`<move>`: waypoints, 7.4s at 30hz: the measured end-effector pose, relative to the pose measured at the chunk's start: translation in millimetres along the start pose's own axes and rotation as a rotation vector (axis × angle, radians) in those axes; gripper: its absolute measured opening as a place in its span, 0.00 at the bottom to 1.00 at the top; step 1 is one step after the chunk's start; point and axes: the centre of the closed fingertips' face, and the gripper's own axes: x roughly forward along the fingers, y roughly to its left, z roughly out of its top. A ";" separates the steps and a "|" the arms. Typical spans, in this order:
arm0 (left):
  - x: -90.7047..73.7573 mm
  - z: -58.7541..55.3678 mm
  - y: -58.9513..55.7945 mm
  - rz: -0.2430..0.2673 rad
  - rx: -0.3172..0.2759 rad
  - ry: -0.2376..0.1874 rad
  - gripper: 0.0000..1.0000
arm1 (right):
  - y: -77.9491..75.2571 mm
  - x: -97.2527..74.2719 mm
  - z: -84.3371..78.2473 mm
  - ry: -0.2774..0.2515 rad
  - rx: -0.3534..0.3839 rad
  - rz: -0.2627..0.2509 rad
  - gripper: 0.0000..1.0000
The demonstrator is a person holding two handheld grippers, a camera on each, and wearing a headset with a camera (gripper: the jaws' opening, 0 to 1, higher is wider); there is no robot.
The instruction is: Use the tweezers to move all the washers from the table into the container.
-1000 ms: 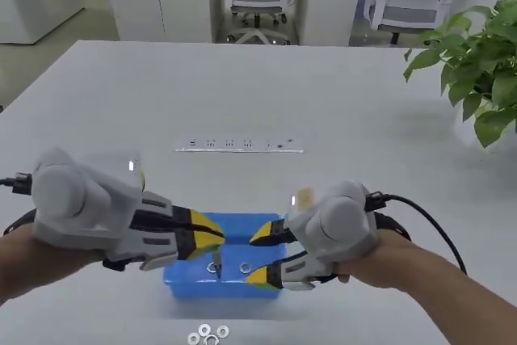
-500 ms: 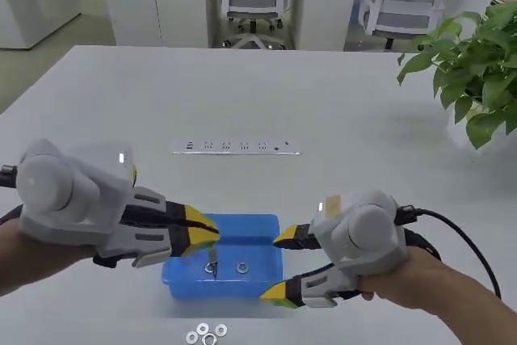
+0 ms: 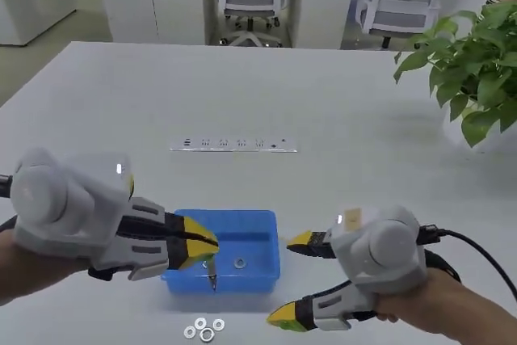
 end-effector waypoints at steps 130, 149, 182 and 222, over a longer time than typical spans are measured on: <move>7.6 -52.5 -37.9 -0.091 -0.016 0.069 0.05 | 72.9 94.3 16.7 -0.031 -0.227 0.283 0.09; 8.3 -52.5 -39.0 -0.092 -0.020 0.076 0.05 | 73.5 93.8 16.0 -0.031 -0.206 0.286 0.08; -13.9 -67.4 -38.7 -0.017 -0.105 0.061 0.51 | 68.7 76.4 32.4 -0.040 -0.237 0.264 0.08; -30.5 -75.0 -33.3 0.118 -0.231 0.009 0.99 | 14.5 48.4 72.0 -0.097 -0.274 0.185 0.08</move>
